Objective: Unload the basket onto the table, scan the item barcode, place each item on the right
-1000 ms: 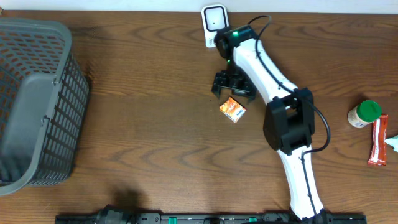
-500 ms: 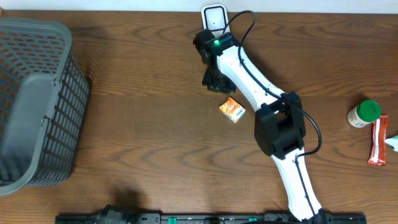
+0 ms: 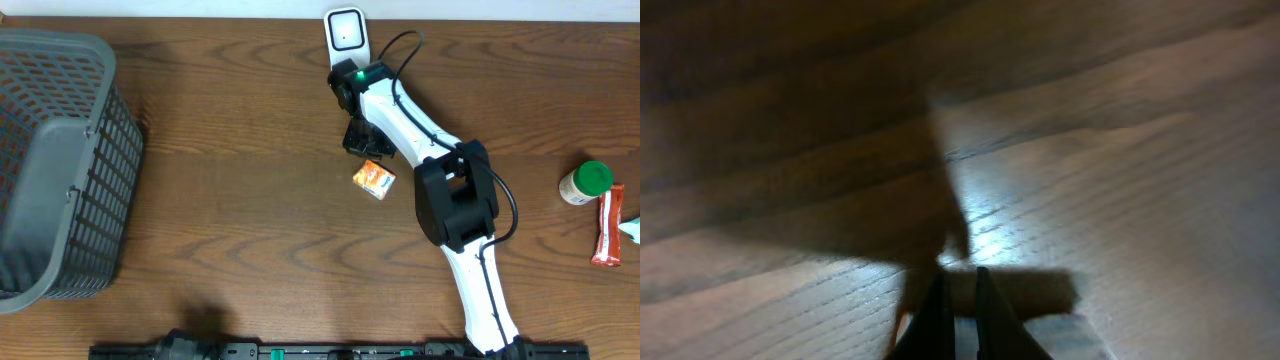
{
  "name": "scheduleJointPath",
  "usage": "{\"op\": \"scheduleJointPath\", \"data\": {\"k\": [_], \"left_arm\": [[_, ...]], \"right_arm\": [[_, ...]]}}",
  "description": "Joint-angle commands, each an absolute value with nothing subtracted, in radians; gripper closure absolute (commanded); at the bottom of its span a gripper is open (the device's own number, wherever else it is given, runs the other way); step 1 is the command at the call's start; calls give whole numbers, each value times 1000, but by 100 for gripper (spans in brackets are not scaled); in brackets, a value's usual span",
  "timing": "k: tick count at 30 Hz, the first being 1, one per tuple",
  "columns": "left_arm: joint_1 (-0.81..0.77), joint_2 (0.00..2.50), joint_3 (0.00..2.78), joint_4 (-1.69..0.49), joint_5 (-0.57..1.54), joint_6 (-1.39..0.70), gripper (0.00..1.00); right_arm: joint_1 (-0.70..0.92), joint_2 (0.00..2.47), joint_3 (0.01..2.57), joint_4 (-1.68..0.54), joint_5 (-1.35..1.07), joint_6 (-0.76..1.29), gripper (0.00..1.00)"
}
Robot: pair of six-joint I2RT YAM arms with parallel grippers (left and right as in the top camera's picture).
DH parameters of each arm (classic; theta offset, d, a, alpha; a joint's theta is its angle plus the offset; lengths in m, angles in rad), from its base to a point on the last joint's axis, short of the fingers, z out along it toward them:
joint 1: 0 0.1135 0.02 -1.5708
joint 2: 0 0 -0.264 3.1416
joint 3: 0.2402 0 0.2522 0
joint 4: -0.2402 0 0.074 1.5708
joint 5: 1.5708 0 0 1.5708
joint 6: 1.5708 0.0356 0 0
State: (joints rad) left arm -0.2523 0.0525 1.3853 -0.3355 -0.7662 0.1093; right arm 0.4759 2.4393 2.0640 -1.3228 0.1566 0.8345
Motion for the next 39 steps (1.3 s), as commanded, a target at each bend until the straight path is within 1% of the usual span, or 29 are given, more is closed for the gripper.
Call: {"op": "scheduleJointPath", "data": {"k": [1,4,5,17,18,19,21,22,23,24,26,30,35,39], "left_arm": [[-252,45,1385,-331,-772,127,2],[-252,45,1385,-331,-772,127,2],[-252,45,1385,-331,-772,127,2],[-252,45,1385,-331,-772,127,2],[-252,45,1385,-331,-772,127,2],[-252,45,1385,-331,-772,127,2],[-252,45,1385,-331,-772,127,2],[-252,45,1385,-331,-772,127,2],[-252,45,1385,-331,-772,127,2],[-252,45,1385,-331,-772,127,2],[-252,45,1385,-331,-772,127,2],[-252,45,1385,-331,-772,127,2],[-252,45,1385,-331,-772,127,2],[-252,45,1385,-331,-772,127,2]], "right_arm": [[490,2433,2047,-1284,63,642,99],[503,2433,2048,-1274,23,445,99],[505,2433,2048,-1283,23,425,99],[502,2432,2075,-1373,-36,398,99],[502,2431,2081,-1371,-35,387,97],[500,2431,2096,-1369,-35,374,89],[489,2431,2164,-1387,-35,351,66],[482,2431,2218,-1411,-35,346,44],[474,2431,2269,-1434,-35,337,18],[465,2431,2330,-1464,-35,325,1],[447,2431,2458,-1567,-35,324,1],[452,2431,2492,-1701,-18,363,1],[476,2431,2386,-1699,1,406,1],[493,2431,2352,-1699,3,430,1]]}}
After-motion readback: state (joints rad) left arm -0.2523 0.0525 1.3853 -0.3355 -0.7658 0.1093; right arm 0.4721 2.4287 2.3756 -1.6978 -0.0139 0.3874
